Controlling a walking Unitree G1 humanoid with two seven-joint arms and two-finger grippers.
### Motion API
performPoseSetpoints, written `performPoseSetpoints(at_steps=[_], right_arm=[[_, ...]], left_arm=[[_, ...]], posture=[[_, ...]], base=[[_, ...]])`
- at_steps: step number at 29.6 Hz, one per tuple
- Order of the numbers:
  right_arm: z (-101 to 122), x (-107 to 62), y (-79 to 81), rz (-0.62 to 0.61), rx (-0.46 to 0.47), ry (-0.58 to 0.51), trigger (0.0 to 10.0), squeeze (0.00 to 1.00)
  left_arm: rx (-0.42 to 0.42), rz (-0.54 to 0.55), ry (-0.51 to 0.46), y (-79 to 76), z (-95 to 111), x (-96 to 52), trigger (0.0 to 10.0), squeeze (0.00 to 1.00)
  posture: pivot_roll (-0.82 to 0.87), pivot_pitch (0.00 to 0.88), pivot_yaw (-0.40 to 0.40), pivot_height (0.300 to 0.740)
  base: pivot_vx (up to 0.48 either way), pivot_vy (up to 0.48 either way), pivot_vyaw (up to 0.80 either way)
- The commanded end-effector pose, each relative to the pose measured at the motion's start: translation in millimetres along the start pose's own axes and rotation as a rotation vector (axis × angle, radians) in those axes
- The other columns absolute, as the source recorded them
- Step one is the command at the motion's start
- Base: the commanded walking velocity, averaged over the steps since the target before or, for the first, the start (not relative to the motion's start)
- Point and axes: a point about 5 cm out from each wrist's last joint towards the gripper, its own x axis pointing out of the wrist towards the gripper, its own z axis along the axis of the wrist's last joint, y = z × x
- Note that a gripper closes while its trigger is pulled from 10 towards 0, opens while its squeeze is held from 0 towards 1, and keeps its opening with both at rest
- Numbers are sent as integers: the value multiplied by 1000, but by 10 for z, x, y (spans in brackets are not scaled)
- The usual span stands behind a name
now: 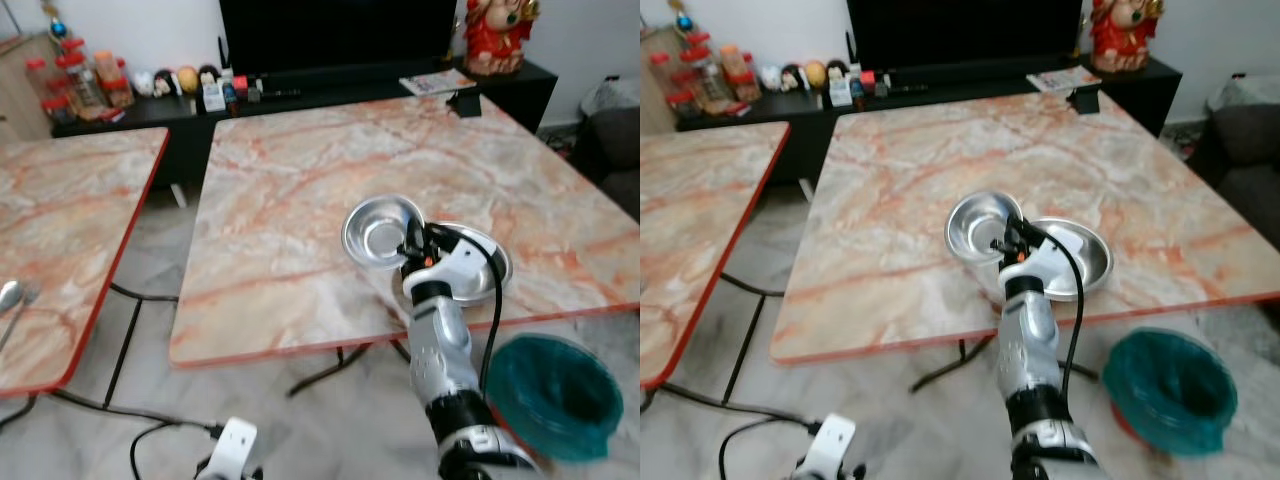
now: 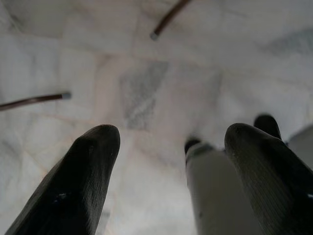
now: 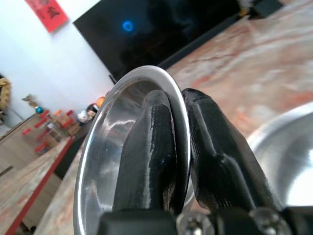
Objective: Setting the table
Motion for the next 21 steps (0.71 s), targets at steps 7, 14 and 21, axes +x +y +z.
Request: performPoseSetpoints(at_steps=[7,14,21], right_arm=[[2,39,144,37,16,-5,10000,0],[3,38,150,36,17,-10,10000,0],[6,41,158,41,8,-9,10000,0]], left_arm=[[0,24,10,104,-42,-18,10000,0],[26,29,13,118,-39,-18,10000,0],[30,31,18,113,-57,-22,10000,0]], posture=[[35,0,52,740],[31,0,57,740],[29,0,57,740]], base=[[0,0,0],[0,-58,0],[0,-470,0]])
